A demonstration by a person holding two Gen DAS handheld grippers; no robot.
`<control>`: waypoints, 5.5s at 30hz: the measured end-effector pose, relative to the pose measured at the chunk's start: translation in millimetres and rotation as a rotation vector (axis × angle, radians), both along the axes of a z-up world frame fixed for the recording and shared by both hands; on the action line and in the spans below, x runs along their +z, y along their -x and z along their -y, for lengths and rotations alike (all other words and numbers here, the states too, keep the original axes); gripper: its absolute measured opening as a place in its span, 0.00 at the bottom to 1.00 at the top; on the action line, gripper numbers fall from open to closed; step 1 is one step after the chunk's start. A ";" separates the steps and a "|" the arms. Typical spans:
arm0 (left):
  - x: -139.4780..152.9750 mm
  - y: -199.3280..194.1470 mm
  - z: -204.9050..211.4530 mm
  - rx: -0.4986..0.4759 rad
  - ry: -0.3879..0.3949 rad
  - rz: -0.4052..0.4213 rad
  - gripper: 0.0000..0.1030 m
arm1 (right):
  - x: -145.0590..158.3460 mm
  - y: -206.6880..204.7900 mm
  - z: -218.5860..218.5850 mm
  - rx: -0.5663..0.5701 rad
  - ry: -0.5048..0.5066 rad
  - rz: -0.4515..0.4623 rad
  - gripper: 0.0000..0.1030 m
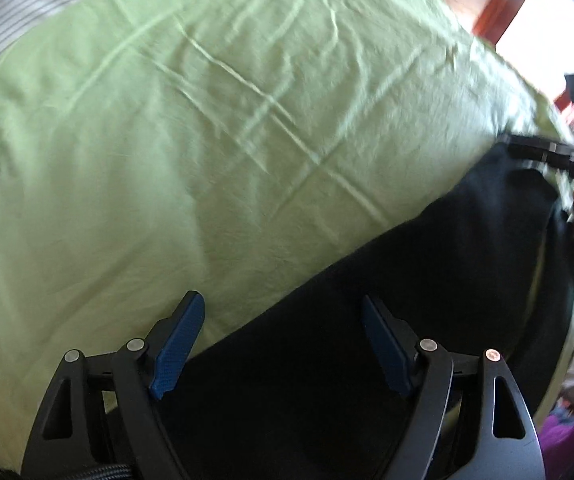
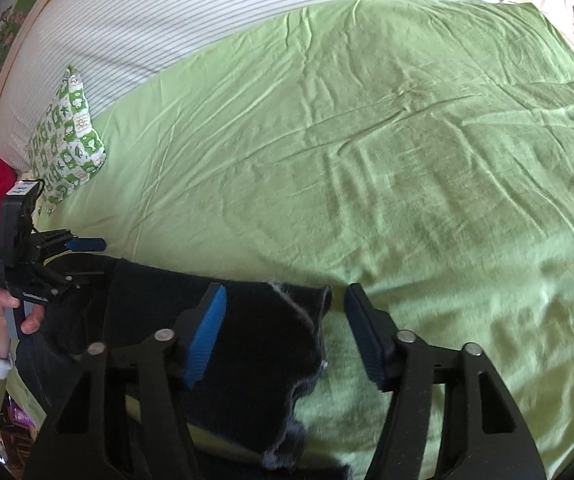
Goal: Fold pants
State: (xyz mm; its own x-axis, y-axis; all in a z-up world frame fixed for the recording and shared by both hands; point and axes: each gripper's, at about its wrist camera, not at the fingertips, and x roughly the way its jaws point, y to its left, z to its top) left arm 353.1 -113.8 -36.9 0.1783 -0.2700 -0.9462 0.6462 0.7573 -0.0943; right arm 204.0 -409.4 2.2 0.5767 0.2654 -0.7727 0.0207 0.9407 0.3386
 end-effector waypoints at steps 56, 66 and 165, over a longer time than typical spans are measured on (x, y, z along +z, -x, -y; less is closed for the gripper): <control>60.1 254.4 27.3 0.016 0.341 -0.008 0.00 | 11.8 187.0 16.5 0.398 0.108 0.312 0.09; 42.8 267.6 12.6 0.101 0.257 0.060 0.20 | -7.6 198.1 12.4 0.337 0.146 0.230 0.20; -7.7 357.6 -341.0 1.114 0.573 0.223 0.18 | -32.5 194.7 -299.5 0.627 0.257 0.230 0.21</control>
